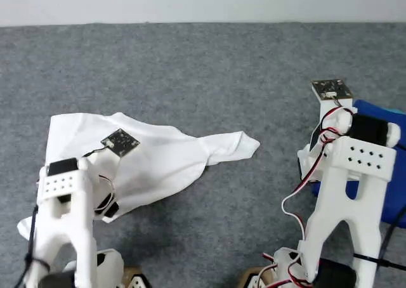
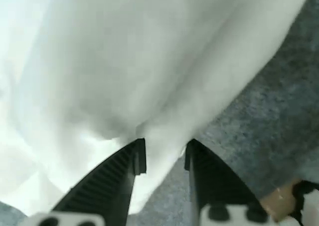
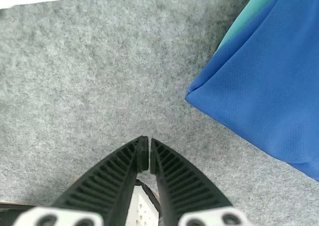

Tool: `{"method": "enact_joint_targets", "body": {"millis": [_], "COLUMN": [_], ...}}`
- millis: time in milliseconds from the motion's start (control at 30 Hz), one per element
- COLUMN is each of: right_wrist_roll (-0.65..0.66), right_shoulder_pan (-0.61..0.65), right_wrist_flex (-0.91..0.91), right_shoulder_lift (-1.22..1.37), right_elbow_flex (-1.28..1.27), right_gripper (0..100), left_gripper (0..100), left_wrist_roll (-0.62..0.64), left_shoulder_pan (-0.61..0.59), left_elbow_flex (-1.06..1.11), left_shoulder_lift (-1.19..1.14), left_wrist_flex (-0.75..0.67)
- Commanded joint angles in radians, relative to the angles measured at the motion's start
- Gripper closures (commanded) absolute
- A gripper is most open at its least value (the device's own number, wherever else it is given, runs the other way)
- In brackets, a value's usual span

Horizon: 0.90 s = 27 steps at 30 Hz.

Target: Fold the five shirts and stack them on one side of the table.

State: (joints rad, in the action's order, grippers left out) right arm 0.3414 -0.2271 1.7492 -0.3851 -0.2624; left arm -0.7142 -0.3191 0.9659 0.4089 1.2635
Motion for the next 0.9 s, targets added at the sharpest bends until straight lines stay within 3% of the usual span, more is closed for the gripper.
{"method": "enact_joint_targets", "body": {"millis": [0,333,867], "right_wrist_roll": [-0.003,-0.005,-0.009], "right_shoulder_pan": [0.001,0.001,0.005], "right_wrist_flex": [-0.001,-0.021,-0.028], "right_shoulder_lift": [-0.031,-0.028,-0.033], "right_elbow_flex": [0.005,0.005,0.005], "right_gripper": [99.0,99.0,99.0], "left_gripper": [89,89,90], "left_wrist_roll": [-0.003,-0.003,-0.003], "left_shoulder_pan": [-0.046,-0.164,-0.133], "left_elbow_flex": [-0.12,-0.575,-1.035], "left_shoulder_lift": [-0.129,-0.502,-0.517], "left_wrist_flex": [-0.072,-0.052,0.493]}}
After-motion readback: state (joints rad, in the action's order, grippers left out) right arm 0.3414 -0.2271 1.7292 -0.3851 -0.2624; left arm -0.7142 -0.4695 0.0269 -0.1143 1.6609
